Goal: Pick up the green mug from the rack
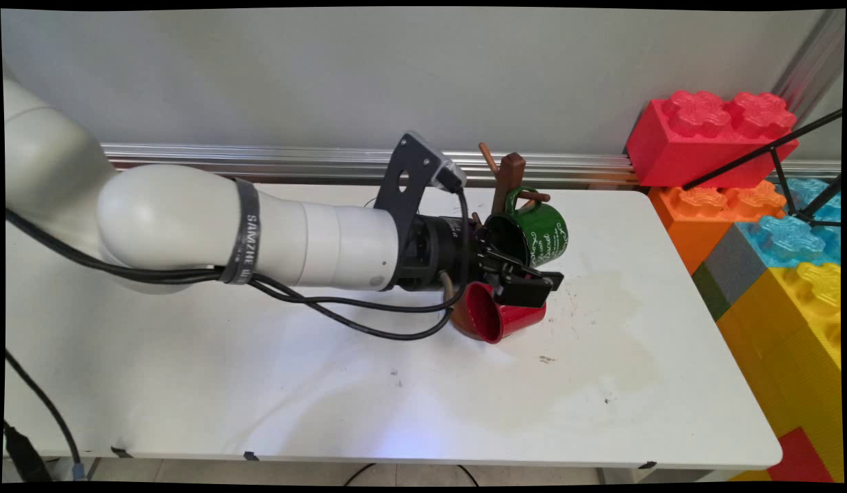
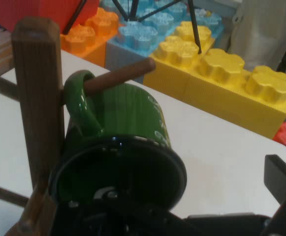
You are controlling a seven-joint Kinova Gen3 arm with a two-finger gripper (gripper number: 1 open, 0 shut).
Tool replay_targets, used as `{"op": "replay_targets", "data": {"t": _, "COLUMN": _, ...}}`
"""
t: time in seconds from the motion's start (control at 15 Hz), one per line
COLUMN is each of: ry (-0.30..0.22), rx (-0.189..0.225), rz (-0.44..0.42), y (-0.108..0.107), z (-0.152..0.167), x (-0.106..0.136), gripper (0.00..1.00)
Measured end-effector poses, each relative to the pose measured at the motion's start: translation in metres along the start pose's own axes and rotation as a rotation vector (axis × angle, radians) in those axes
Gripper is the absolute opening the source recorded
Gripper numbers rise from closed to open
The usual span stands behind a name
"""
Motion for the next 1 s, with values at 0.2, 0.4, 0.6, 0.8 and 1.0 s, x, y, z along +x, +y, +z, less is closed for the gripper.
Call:
{"op": "replay_targets", "data": {"t": 0.2, "ry": 0.008, "rx": 0.008, "rz": -0.006, "y": 0.000, "z": 0.009, "x": 0.001, "gripper": 1.00}}
{"op": "replay_targets", "data": {"t": 0.4, "ry": 0.014, "rx": 0.014, "rz": -0.012, "y": -0.001, "z": 0.016, "x": 0.002, "gripper": 1.00}}
{"op": "replay_targets", "data": {"t": 0.6, "ry": 0.015, "rx": 0.014, "rz": -0.019, "y": 0.000, "z": 0.020, "x": 0.002, "gripper": 1.00}}
{"op": "replay_targets", "data": {"t": 0.8, "ry": 0.015, "rx": 0.014, "rz": -0.029, "y": 0.001, "z": 0.024, "x": 0.001, "gripper": 1.00}}
{"op": "replay_targets", "data": {"t": 1.0, "ry": 0.018, "rx": 0.013, "rz": -0.038, "y": 0.001, "z": 0.026, "x": 0.001, "gripper": 1.00}}
